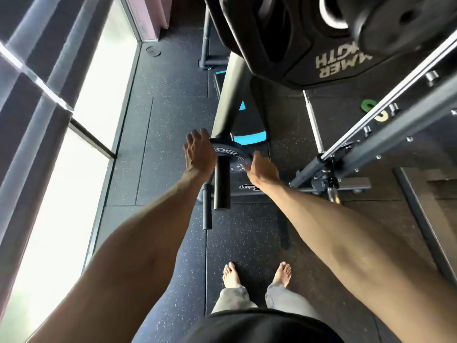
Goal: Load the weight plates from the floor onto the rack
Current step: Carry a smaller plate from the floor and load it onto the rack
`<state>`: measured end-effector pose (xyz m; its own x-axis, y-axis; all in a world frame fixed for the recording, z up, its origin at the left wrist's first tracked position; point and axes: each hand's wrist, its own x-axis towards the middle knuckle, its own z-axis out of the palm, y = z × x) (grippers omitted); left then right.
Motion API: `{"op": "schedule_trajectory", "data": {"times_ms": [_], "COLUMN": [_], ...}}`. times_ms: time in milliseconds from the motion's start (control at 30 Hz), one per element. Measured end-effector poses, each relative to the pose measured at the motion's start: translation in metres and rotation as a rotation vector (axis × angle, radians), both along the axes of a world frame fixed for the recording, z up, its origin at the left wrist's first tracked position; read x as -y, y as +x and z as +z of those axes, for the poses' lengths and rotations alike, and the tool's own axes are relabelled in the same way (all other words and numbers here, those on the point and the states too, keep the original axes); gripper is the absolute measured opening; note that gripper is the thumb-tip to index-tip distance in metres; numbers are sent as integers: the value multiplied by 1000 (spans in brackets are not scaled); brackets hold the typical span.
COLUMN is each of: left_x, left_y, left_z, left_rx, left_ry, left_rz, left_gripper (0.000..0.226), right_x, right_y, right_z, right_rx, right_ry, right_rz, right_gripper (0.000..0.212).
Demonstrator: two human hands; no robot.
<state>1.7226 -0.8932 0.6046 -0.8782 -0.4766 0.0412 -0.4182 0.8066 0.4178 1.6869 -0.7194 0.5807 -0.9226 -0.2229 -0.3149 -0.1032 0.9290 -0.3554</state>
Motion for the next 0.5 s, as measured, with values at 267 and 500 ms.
{"op": "schedule_trajectory", "data": {"times_ms": [267, 500], "left_x": [-103, -255], "left_y": [-25, -26], "left_z": [29, -2], "left_rx": [-24, 391], "left_ry": [-356, -178], "left_rz": [-521, -858], "left_gripper": [35, 27], "right_x": [-81, -237], "right_y": [8, 48], "right_z": [16, 1], "right_rx": [131, 135], "right_ry": [-1, 46], "right_rz": [149, 10], "right_gripper": [38, 29]}}
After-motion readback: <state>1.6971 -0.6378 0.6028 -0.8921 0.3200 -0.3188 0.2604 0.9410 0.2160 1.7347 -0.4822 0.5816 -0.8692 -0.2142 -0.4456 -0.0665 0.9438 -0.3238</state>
